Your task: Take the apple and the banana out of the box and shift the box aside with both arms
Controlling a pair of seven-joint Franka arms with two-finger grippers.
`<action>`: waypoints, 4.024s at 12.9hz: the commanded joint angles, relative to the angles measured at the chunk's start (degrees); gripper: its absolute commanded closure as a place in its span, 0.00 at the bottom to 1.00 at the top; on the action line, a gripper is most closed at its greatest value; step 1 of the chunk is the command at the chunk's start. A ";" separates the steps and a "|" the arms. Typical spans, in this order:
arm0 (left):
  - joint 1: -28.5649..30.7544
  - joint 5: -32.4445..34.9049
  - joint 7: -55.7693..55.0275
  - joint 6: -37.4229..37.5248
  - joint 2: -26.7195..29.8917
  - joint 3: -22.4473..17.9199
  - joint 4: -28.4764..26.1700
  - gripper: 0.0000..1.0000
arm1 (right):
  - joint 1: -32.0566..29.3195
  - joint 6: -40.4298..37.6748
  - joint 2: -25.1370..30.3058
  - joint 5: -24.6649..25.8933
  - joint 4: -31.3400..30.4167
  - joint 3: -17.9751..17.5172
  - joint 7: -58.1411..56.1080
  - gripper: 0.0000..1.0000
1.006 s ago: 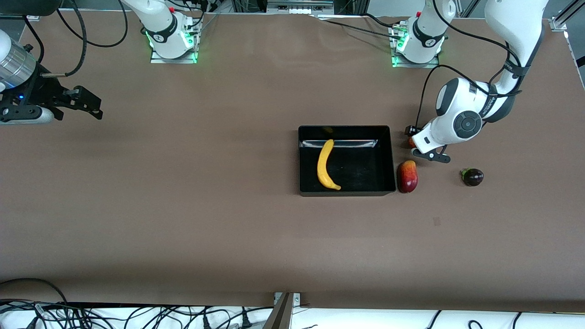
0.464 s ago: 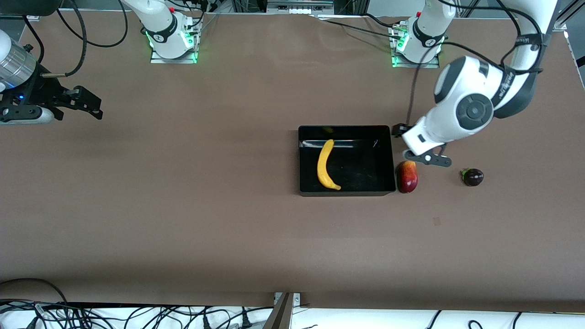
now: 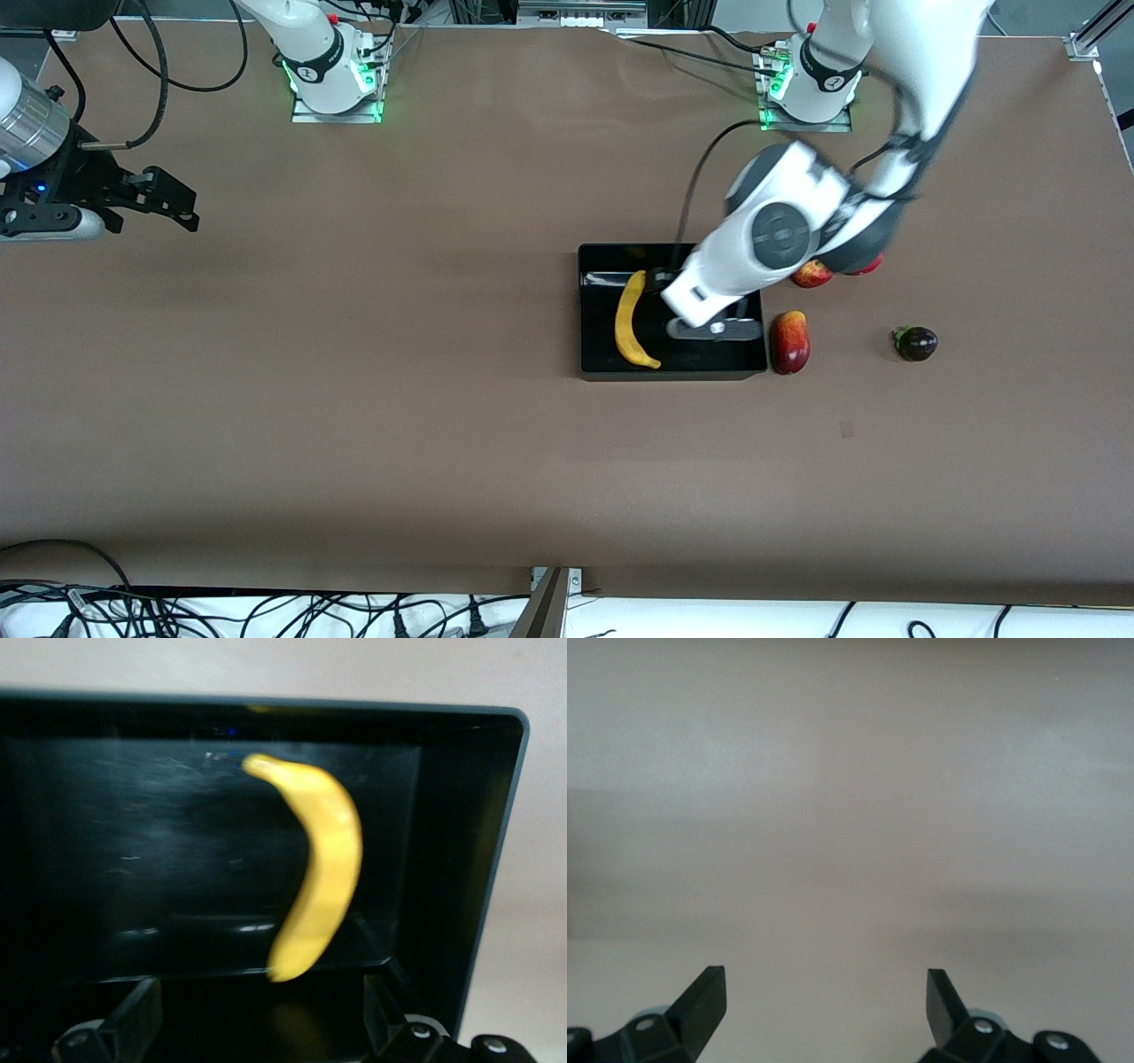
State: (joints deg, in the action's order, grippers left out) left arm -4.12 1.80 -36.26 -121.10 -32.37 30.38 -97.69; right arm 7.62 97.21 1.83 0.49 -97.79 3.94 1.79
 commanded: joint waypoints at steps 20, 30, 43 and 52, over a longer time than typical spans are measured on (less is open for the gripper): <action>-6.07 16.66 -12.60 -16.10 -13.16 -2.70 -2.59 1.00 | 0.37 -0.71 0.02 -0.23 1.81 -1.30 0.15 0.00; 1.30 15.87 0.12 8.23 2.56 -2.17 2.59 1.00 | 4.86 0.61 -2.61 -0.40 3.74 -1.30 -0.64 0.00; 24.33 27.91 30.19 0.45 -4.20 -2.70 -3.72 0.60 | 22.94 6.65 -17.45 -6.29 6.38 -1.65 11.87 0.00; 26.36 27.74 30.20 -0.98 -2.80 -1.82 -4.53 0.00 | 39.04 31.71 -40.57 -6.20 14.47 -1.57 40.65 0.00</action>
State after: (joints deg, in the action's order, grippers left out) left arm 21.87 28.57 -6.73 -122.62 -38.23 27.44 -101.71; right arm 45.47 127.48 -35.93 -5.29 -85.90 1.62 39.47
